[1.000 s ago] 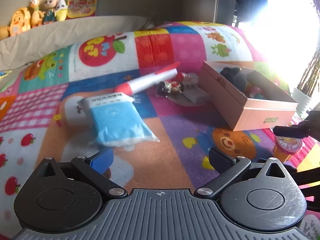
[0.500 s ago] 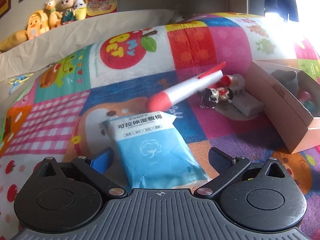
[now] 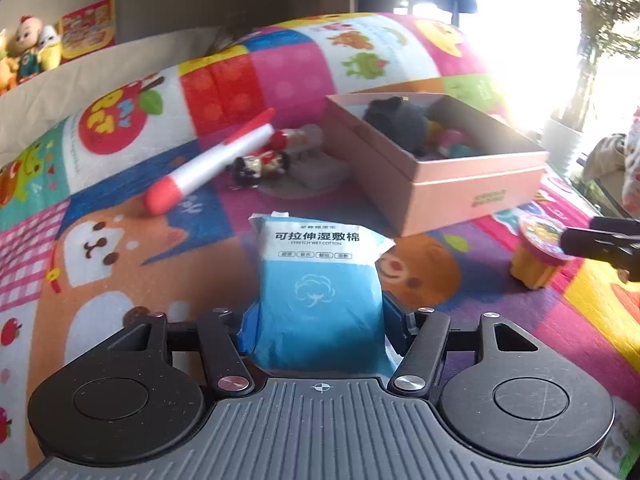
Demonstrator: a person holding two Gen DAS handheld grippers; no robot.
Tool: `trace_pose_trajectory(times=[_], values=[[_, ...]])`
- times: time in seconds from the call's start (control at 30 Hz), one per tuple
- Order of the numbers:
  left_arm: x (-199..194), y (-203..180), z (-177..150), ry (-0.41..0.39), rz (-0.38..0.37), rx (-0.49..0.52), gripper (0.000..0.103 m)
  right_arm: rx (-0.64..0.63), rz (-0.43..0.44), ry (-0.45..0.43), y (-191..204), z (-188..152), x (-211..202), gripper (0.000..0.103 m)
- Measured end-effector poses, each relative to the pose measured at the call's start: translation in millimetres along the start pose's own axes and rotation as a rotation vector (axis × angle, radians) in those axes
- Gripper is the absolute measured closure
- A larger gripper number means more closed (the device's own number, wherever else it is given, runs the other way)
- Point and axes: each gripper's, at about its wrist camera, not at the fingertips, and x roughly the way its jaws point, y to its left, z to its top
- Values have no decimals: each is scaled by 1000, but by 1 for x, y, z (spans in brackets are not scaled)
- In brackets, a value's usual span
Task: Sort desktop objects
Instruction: 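Grasp the blue wet-cotton pack with the left tool while the right grasps the yellow-pink cup toy, then drop the blue pack into the pink box with the left tool while the right carries the cup toy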
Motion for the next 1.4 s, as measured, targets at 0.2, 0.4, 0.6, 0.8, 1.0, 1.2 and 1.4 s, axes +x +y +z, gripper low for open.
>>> trace_pose_trajectory(times=[0.2, 0.4, 0.6, 0.8, 1.0, 1.2, 1.4], values=[[-5, -14, -11, -13, 70, 88, 7, -9, 20, 59, 3, 0, 5, 0], [-3, 14, -19, 12, 92, -27, 5, -29, 77, 184, 12, -9, 12, 0], [-4, 27, -21, 11, 66, -109, 2, -55, 48, 186, 17, -10, 13, 0], [-3, 27, -21, 12, 63, -114, 1, -165, 71, 144, 33, -9, 7, 1], [-5, 24, -21, 2, 65, -101, 1, -150, 123, 187, 42, -6, 19, 58], [-5, 8, -9, -47, 58, 14, 1, -136, 116, 164, 38, -6, 9, 61], [16, 1, 9, -20, 13, 66, 9, -119, 106, 156, 29, -4, -2, 61]])
